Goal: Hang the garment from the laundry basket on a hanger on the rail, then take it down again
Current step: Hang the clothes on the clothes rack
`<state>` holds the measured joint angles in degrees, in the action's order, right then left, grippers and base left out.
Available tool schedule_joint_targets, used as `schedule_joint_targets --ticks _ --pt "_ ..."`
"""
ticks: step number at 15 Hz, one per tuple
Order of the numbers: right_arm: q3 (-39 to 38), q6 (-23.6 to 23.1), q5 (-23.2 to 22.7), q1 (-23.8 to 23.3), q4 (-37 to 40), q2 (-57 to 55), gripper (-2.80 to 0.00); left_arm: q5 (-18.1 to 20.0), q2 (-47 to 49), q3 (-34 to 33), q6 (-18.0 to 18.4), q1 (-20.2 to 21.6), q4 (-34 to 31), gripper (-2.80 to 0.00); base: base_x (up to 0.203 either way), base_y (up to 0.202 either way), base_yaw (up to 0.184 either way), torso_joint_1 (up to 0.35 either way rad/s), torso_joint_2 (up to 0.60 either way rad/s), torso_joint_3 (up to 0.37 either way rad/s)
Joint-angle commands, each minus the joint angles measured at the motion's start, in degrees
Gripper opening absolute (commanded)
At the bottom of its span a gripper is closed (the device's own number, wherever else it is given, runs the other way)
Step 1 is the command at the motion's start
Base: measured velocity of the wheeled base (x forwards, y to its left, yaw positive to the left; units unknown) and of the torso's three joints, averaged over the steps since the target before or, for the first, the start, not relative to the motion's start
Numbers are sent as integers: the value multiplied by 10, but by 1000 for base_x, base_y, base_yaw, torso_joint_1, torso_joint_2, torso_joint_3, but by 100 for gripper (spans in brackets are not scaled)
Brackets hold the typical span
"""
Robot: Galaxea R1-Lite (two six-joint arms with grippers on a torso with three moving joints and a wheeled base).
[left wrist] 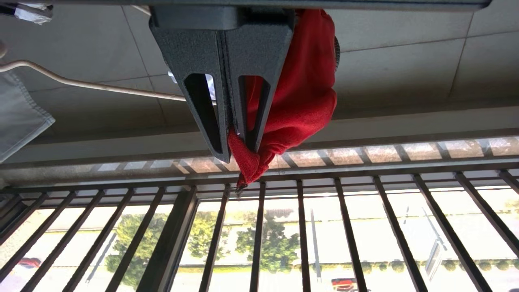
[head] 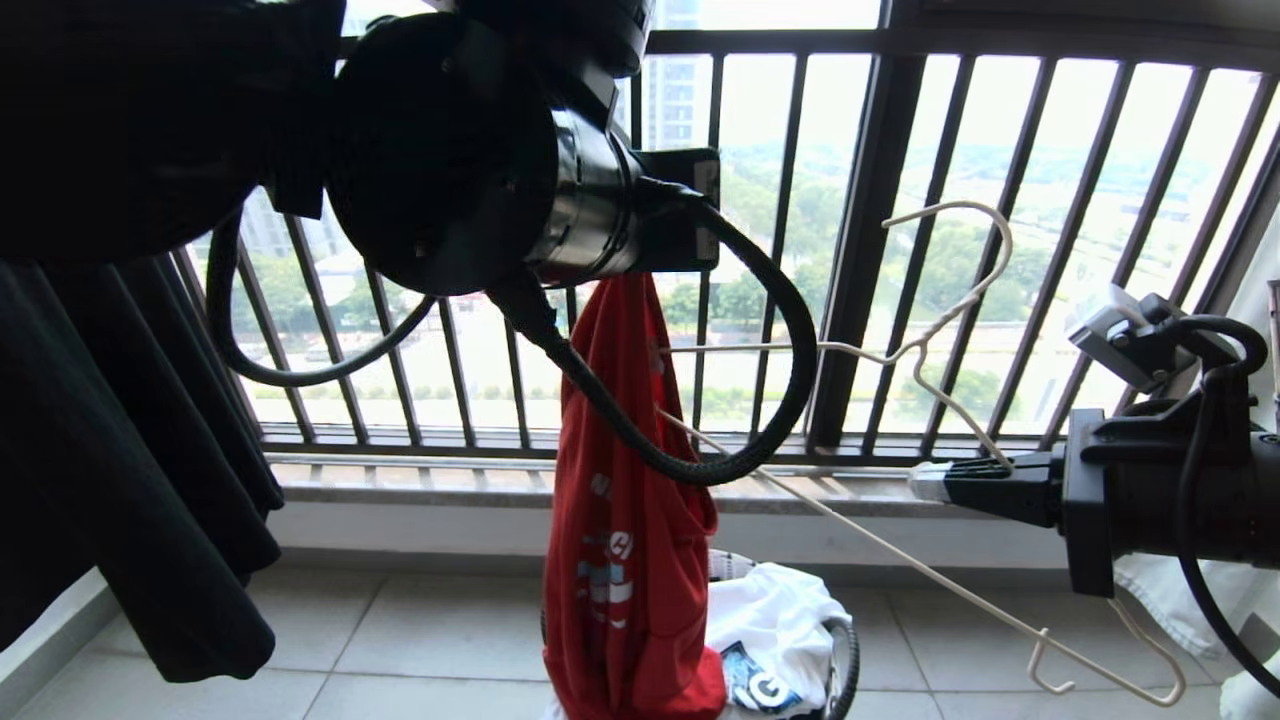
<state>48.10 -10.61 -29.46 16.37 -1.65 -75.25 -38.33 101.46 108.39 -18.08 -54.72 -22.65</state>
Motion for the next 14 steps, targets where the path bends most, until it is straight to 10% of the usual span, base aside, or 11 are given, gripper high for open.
schedule_joint_targets --ticks 1,14 --pt "4 0 12 -7 0 -3 -280 -8 -3 -3 -1 -5 -2 -280 0 0 0 0 0 0" --pt "10 -2 39 -49 -25 -9 -280 -64 -2 23 15 11 -3 -280 0 0 0 0 0 0"
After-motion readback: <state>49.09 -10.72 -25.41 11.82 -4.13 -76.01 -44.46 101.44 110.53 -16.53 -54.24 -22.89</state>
